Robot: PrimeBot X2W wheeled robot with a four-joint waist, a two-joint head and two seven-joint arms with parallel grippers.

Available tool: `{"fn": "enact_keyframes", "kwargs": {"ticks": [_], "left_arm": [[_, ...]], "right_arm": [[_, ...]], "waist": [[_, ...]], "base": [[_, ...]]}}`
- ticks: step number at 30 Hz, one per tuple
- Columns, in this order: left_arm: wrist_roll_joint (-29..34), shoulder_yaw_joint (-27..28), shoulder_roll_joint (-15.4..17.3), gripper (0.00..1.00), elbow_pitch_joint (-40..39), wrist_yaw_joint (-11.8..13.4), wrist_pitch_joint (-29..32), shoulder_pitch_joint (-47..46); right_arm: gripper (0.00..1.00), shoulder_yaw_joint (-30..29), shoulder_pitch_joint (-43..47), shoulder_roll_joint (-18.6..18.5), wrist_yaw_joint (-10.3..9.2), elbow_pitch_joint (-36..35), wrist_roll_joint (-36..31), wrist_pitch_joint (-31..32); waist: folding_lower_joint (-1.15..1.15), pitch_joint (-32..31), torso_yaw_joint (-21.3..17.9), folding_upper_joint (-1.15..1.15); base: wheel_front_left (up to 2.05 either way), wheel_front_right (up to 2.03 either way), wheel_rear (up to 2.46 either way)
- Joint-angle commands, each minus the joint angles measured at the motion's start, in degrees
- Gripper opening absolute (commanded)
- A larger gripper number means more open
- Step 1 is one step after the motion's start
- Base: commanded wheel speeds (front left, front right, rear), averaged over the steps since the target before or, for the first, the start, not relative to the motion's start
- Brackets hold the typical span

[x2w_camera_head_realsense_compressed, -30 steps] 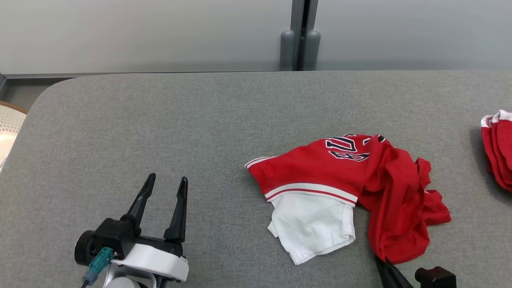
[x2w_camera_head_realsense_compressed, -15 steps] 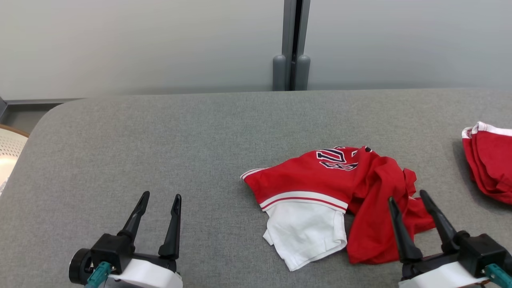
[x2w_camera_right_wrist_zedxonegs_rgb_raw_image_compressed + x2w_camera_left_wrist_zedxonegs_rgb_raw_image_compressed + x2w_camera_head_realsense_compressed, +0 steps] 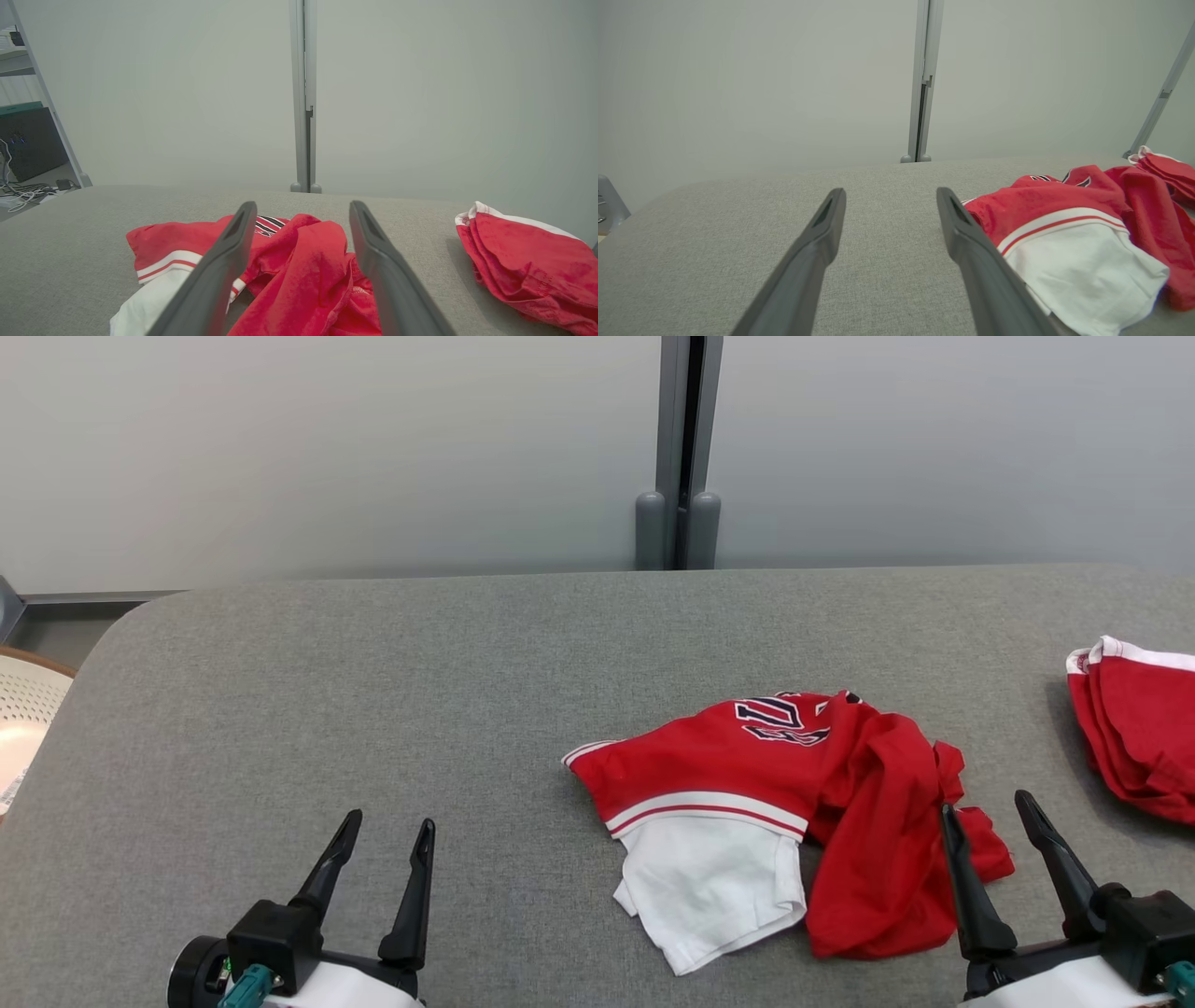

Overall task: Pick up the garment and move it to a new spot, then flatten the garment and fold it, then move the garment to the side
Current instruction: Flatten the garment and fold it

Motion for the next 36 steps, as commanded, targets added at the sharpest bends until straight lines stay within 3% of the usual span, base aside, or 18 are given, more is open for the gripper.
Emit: {"fn": "enact_keyframes", "kwargs": {"ticks": [1, 9, 17, 27, 34, 35, 36], "left_arm": [[-0.03, 0.03, 0.26, 1.00, -0.27, 0.29, 0.04, 0.00], [-0.30, -1.21, -0.03, 1.00, -0.78, -0.28, 0.76, -0.99], [-1.03, -7.21, -2.92, 1.00, 1.44, -4.04, 4.35, -5.96], [-7.03, -15.39, -6.07, 1.00, 15.72, -6.84, 8.55, -16.13], [-11.26, -15.69, -6.38, 1.00, 26.34, -5.19, 4.95, -23.13], [-11.96, -16.12, -6.38, 0.91, 27.58, -5.19, 4.68, -23.89], [-12.54, -16.65, -6.38, 0.47, 28.78, -5.25, 4.36, -24.63]], "right_arm": [[1.00, -0.09, 0.62, 0.03, -0.02, -0.31, 0.09, 0.24], [1.00, 0.05, 0.11, 0.08, -0.02, -0.10, 0.43, 0.24], [1.00, 0.41, -1.72, -0.19, -0.02, -0.23, 0.67, 0.25], [1.00, 1.65, -5.30, -0.34, -0.02, 0.39, 0.98, -0.24], [1.00, 1.74, -6.86, 0.11, -0.02, 1.39, 1.30, -1.30], [1.00, 1.79, -7.04, 0.14, -0.02, 1.48, 1.35, -1.37], [1.00, 1.88, -7.26, 0.19, -0.02, 1.63, 1.38, -1.40]], "waist": [[0.00, 0.15, 0.03, 0.00], [0.00, 0.57, 0.21, 0.00], [0.00, 3.71, -0.33, 0.00], [0.00, 9.62, -4.60, 0.00], [0.00, 12.20, -6.85, 0.00], [0.00, 12.44, -7.04, 0.00], [0.00, 12.64, -7.25, 0.00]], "base": [[0.00, 0.00, 0.00], [0.00, 0.00, 0.00], [0.00, 0.00, 0.00], [0.00, 0.00, 0.00], [0.00, 0.00, 0.00], [0.00, 0.00, 0.00], [0.00, 0.00, 0.00]]}}
